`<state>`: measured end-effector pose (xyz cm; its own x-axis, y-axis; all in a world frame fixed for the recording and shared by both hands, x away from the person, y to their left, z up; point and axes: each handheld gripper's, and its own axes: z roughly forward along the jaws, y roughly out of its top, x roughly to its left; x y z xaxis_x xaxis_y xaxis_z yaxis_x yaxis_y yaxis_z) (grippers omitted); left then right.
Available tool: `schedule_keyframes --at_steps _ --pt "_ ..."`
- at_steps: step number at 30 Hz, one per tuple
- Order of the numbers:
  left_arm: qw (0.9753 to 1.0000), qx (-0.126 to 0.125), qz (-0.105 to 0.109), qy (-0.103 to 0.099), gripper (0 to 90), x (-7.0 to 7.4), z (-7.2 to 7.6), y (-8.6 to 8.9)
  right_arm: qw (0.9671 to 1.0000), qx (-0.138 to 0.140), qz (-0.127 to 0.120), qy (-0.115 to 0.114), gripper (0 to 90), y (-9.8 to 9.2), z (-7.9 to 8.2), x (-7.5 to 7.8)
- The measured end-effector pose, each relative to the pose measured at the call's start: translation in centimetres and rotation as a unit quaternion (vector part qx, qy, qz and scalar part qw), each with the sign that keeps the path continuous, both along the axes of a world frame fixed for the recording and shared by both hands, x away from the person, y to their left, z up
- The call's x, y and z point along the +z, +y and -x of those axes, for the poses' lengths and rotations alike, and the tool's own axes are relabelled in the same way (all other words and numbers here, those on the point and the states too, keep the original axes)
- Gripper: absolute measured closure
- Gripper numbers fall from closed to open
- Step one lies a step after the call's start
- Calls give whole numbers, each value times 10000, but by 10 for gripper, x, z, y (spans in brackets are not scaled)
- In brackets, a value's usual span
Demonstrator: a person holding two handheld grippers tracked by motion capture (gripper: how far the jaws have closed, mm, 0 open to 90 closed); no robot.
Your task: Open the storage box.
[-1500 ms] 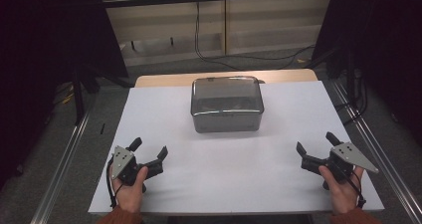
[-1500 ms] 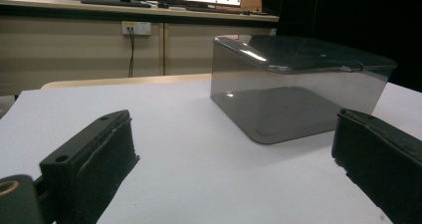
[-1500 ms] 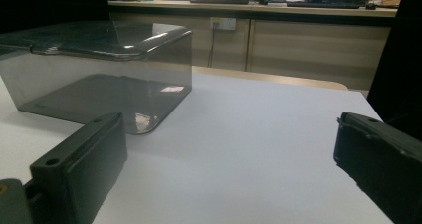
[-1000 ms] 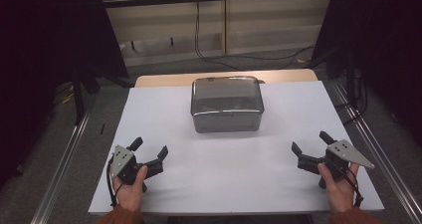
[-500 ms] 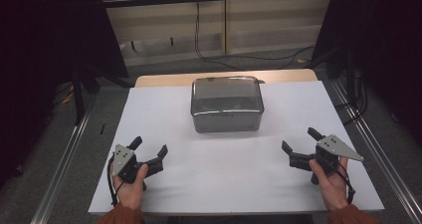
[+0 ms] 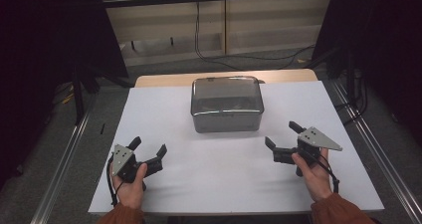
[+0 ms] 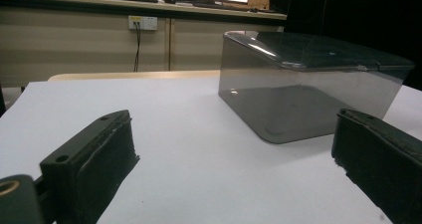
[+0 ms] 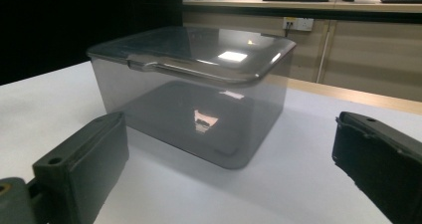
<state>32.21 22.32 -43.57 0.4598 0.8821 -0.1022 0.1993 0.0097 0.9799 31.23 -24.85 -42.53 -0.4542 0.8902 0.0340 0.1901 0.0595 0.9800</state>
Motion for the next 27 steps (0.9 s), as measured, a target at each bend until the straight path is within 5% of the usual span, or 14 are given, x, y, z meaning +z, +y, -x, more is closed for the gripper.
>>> schedule_keyframes --at_steps 25,27 --pt "9999 0 57 -83 31 3 6 2 9986 464 82 -239 15 40 -11 11" --pt "9997 -81 90 -223 31 6 8 1 9986 453 106 -258 11 41 -13 13"
